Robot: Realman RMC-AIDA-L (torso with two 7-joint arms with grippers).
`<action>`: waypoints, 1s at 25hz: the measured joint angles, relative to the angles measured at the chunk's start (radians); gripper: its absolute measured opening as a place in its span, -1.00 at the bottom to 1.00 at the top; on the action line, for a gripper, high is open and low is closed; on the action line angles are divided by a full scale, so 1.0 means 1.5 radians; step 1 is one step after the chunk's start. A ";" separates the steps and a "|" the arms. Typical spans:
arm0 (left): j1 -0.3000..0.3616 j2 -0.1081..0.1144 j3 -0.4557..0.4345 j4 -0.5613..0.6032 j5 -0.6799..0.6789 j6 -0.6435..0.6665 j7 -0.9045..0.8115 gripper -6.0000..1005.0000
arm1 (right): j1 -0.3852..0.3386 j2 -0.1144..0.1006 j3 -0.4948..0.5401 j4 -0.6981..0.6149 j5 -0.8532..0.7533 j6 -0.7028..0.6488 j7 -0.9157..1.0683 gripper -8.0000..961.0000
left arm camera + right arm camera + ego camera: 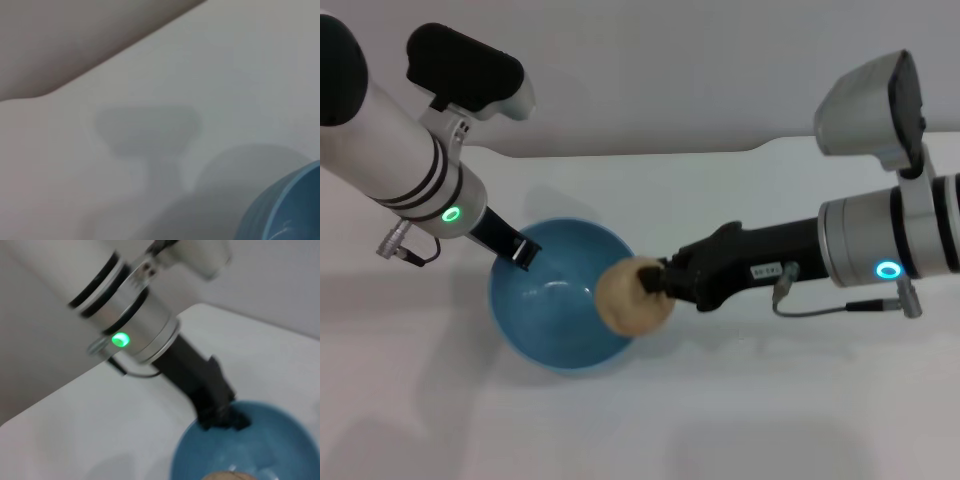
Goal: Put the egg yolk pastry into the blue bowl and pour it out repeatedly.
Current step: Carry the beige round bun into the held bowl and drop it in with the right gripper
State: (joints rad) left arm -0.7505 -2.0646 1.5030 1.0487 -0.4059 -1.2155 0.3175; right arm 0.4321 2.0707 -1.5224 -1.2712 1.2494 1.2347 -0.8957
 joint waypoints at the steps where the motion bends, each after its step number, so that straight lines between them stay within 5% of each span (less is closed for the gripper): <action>1: -0.001 -0.001 0.003 0.005 -0.001 -0.008 0.000 -0.93 | 0.002 0.000 0.006 0.002 -0.001 -0.003 -0.002 -0.92; 21: -0.005 -0.002 0.082 0.083 -0.112 -0.066 0.001 -0.93 | 0.047 -0.001 -0.006 0.083 -0.008 -0.028 -0.028 -0.94; 25: -0.004 -0.001 0.082 0.084 -0.113 -0.061 0.001 -0.93 | 0.043 0.000 -0.001 0.080 -0.006 -0.025 -0.029 -0.72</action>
State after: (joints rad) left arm -0.7571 -2.0663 1.6258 1.1747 -0.5759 -1.3071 0.3191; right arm 0.4969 2.0709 -1.5232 -1.1517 1.2411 1.1965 -0.9393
